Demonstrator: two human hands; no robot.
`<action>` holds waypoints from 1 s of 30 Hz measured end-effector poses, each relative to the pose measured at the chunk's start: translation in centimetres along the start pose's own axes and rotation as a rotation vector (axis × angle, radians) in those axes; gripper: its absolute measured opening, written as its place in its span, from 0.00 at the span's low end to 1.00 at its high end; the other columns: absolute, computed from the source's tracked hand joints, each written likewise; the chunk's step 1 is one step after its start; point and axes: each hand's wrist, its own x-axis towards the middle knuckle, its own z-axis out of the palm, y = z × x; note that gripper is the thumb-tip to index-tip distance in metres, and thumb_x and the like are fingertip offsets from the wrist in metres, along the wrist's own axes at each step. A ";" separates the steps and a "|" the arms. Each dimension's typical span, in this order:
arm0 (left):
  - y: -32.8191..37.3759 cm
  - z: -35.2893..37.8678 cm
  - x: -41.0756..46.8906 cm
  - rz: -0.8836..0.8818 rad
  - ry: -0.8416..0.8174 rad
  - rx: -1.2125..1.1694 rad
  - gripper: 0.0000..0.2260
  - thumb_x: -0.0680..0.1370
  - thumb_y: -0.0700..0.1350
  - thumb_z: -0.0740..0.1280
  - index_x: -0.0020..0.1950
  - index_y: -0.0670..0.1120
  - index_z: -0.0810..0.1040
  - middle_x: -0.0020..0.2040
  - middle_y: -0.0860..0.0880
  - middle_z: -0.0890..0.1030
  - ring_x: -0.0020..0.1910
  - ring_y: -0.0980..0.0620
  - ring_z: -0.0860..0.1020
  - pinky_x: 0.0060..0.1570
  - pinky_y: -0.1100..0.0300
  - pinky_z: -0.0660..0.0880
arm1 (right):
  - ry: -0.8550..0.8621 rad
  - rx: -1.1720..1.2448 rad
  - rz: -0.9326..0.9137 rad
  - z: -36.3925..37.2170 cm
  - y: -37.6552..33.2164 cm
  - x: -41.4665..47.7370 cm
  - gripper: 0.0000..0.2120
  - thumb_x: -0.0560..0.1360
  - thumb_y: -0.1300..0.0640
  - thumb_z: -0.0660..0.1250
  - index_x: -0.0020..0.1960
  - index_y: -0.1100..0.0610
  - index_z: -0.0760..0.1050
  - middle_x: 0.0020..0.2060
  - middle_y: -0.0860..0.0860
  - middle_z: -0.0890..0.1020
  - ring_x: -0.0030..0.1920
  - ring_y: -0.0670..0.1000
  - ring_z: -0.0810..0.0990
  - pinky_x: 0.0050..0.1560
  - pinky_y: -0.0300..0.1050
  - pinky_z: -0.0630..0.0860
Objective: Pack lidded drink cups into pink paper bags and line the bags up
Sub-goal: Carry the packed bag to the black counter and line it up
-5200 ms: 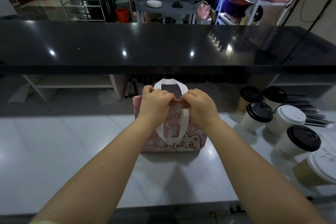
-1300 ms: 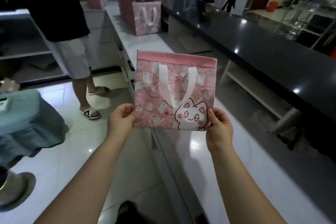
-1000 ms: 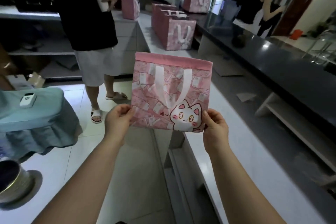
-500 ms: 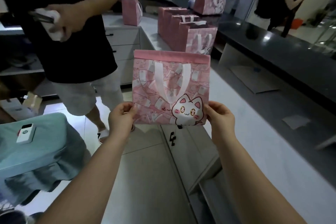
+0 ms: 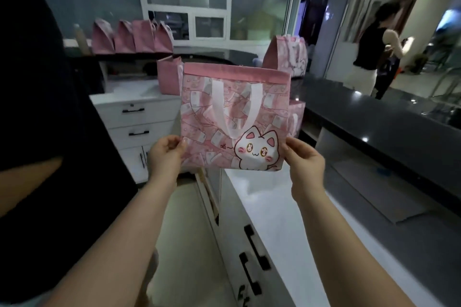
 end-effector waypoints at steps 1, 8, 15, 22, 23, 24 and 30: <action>0.7 1.7 2.1 0.009 0.000 -0.004 0.06 0.76 0.39 0.71 0.42 0.49 0.79 0.41 0.50 0.82 0.45 0.48 0.80 0.49 0.53 0.79 | -0.003 0.007 -0.021 1.0 -0.4 2.4 0.10 0.73 0.68 0.71 0.46 0.54 0.83 0.41 0.48 0.86 0.44 0.47 0.85 0.45 0.38 0.81; 3.1 11.8 14.0 0.080 -0.014 0.020 0.02 0.77 0.40 0.71 0.49 0.44 0.80 0.50 0.42 0.83 0.52 0.40 0.81 0.56 0.42 0.78 | 0.008 0.027 -0.132 5.7 -2.1 15.4 0.15 0.74 0.71 0.67 0.56 0.58 0.82 0.46 0.50 0.86 0.49 0.49 0.85 0.47 0.42 0.82; 3.0 18.8 23.3 0.090 -0.117 -0.071 0.04 0.76 0.38 0.71 0.44 0.47 0.79 0.41 0.48 0.81 0.41 0.49 0.79 0.38 0.58 0.79 | 0.020 -0.124 -0.229 8.3 -2.1 25.1 0.21 0.73 0.72 0.66 0.52 0.46 0.83 0.43 0.45 0.86 0.46 0.47 0.85 0.41 0.40 0.82; 1.0 25.6 34.7 0.051 -0.251 -0.116 0.06 0.76 0.39 0.72 0.43 0.50 0.80 0.40 0.52 0.82 0.39 0.52 0.81 0.37 0.60 0.79 | 0.162 -0.189 -0.235 11.2 0.7 35.7 0.10 0.73 0.63 0.71 0.47 0.48 0.82 0.42 0.45 0.86 0.44 0.47 0.85 0.41 0.42 0.82; 0.6 26.7 36.4 0.046 -0.271 -0.125 0.07 0.76 0.39 0.72 0.43 0.50 0.80 0.39 0.52 0.83 0.39 0.53 0.81 0.35 0.62 0.79 | 0.183 -0.194 -0.230 11.7 1.2 37.3 0.09 0.74 0.63 0.71 0.48 0.49 0.82 0.42 0.45 0.86 0.44 0.47 0.85 0.40 0.41 0.82; 0.3 28.1 38.2 0.041 -0.297 -0.136 0.07 0.76 0.38 0.72 0.44 0.50 0.80 0.39 0.52 0.83 0.39 0.53 0.81 0.36 0.62 0.79 | 0.205 -0.198 -0.232 12.0 1.5 39.0 0.09 0.74 0.63 0.70 0.48 0.50 0.82 0.42 0.45 0.86 0.43 0.46 0.85 0.40 0.41 0.82; -1.8 37.6 46.7 -0.019 -0.454 -0.132 0.05 0.76 0.39 0.71 0.44 0.49 0.79 0.44 0.48 0.83 0.47 0.47 0.81 0.49 0.52 0.79 | 0.395 -0.396 -0.316 13.5 1.9 48.8 0.09 0.75 0.63 0.69 0.49 0.49 0.78 0.42 0.46 0.83 0.45 0.46 0.83 0.36 0.35 0.79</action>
